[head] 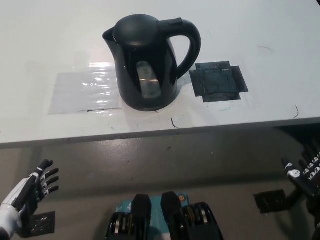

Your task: The robot uses its right hand to push down on the lid of a kettle kept in the middle of the desk to close it

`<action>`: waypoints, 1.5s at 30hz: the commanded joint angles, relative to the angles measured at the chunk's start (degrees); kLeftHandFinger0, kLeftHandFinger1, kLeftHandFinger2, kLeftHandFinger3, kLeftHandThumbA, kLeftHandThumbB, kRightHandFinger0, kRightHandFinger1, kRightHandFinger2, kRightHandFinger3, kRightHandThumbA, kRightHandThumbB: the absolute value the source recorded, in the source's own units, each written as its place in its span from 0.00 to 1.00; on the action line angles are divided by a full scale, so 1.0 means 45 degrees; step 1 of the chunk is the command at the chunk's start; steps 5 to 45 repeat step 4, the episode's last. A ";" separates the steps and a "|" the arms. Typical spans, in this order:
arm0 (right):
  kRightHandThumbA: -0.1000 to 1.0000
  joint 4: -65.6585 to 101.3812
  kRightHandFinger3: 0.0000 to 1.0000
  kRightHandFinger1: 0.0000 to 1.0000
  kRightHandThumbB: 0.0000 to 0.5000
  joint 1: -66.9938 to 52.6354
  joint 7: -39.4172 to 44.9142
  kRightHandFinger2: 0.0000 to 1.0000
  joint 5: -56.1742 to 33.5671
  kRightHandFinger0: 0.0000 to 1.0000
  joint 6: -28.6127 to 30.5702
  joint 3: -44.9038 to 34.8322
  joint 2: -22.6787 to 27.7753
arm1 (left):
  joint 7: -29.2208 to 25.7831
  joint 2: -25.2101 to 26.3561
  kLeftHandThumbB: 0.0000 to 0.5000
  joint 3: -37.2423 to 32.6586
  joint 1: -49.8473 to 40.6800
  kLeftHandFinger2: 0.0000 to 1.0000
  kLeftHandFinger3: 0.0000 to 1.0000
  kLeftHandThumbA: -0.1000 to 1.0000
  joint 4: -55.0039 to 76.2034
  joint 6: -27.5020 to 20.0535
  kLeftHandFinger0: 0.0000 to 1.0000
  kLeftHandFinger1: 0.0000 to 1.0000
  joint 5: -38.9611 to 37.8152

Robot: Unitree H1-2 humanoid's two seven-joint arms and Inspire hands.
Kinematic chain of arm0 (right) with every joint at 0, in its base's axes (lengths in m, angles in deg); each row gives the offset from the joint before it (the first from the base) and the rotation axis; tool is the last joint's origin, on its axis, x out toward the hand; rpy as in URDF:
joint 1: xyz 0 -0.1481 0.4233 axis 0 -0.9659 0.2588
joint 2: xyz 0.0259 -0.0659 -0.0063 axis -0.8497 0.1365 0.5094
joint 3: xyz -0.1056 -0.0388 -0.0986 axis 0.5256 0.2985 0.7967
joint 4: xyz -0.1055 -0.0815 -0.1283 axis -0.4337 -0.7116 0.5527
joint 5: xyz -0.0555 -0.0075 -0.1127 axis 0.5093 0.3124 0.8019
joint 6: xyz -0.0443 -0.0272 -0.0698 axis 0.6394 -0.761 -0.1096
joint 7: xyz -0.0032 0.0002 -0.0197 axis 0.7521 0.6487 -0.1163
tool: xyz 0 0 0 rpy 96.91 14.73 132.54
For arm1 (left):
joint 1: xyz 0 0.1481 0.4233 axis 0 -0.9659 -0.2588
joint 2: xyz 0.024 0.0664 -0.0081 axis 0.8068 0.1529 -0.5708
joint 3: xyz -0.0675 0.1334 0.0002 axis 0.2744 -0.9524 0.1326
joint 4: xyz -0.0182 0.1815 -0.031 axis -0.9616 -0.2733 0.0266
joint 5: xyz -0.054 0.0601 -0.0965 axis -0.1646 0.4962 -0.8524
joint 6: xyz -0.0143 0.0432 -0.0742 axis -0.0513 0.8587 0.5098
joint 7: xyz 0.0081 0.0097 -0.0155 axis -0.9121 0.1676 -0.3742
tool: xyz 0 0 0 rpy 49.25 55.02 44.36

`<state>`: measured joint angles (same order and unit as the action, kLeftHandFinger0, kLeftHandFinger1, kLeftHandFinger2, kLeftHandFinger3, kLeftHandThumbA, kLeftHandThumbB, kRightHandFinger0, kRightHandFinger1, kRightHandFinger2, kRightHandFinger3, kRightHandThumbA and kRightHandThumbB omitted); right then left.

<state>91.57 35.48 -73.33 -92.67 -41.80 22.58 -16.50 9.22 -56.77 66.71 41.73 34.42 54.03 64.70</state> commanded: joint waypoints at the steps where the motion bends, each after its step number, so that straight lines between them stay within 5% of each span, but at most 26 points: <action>1: 0.78 0.0769 1.00 1.00 0.05 -0.0252 0.0200 1.00 0.0856 1.00 0.0436 0.0624 0.0004 | 0.0145 0.0447 0.31 0.0137 0.0252 1.00 1.00 0.85 0.0260 -0.0101 1.00 1.00 -0.0048; 45: 0.78 0.0740 1.00 1.00 0.07 -0.0269 0.0089 1.00 0.1079 1.00 0.0558 0.0788 0.0000 | 0.0118 0.0440 0.29 0.0127 0.0225 1.00 1.00 0.86 0.0330 -0.0077 1.00 1.00 -0.0032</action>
